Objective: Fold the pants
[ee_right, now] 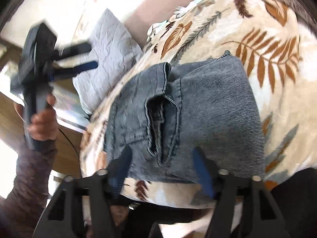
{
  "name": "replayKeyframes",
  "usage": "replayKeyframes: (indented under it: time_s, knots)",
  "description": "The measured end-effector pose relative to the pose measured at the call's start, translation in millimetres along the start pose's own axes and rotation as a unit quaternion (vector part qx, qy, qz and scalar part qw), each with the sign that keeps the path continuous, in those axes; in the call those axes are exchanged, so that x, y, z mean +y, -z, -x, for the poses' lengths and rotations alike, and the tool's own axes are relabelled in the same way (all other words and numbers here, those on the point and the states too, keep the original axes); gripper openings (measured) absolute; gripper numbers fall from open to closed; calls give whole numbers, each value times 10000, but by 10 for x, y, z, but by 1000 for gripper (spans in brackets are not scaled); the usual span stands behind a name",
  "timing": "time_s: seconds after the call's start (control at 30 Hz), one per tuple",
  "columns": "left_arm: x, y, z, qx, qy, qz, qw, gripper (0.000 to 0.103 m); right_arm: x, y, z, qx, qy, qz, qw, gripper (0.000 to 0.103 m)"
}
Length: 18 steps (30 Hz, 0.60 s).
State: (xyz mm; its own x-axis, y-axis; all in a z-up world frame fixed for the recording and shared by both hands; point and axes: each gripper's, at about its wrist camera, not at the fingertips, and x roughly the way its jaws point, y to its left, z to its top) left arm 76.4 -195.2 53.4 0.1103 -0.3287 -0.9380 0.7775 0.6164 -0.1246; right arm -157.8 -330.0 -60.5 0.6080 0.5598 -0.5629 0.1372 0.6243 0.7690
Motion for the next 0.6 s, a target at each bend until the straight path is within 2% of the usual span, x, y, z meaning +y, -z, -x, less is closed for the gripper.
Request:
replayKeyframes:
  time_s: [0.1, 0.23, 0.3, 0.37, 0.43, 0.5, 0.53, 0.57, 0.6]
  knots:
    - [146, 39, -378, 570, -179, 71, 9982, 103, 26, -45, -131, 136, 30, 77, 9999, 69]
    - [156, 10, -644, 735, -95, 75, 9972, 103, 60, -44, -321, 352, 55, 163, 9992, 69]
    - [114, -42, -681, 737, 7, -155, 9972, 103, 89, -39, -397, 503, -48, 194, 9985, 69]
    - [22, -111, -739, 858, 82, -589, 9945, 103, 122, -23, -428, 564, -96, 292, 9979, 69]
    - [-20, -99, -848, 1081, 130, -950, 9895, 103, 110, -16, -435, 577, -155, 297, 9978, 69]
    - [-3, -33, -959, 1300, 139, -1042, 9859, 101, 58, -18, -457, 583, -206, 193, 9979, 67]
    - [17, 47, -989, 1291, 127, -1063, 9858, 88, 46, -19, -456, 557, -202, 173, 9981, 61]
    - [26, 102, -966, 1178, 32, -1116, 9867, 80, 40, -15, -457, 546, -162, 172, 9982, 39]
    - [51, 166, -896, 1008, -24, -1101, 9888, 65, 47, -17, -477, 635, -183, 194, 9976, 22]
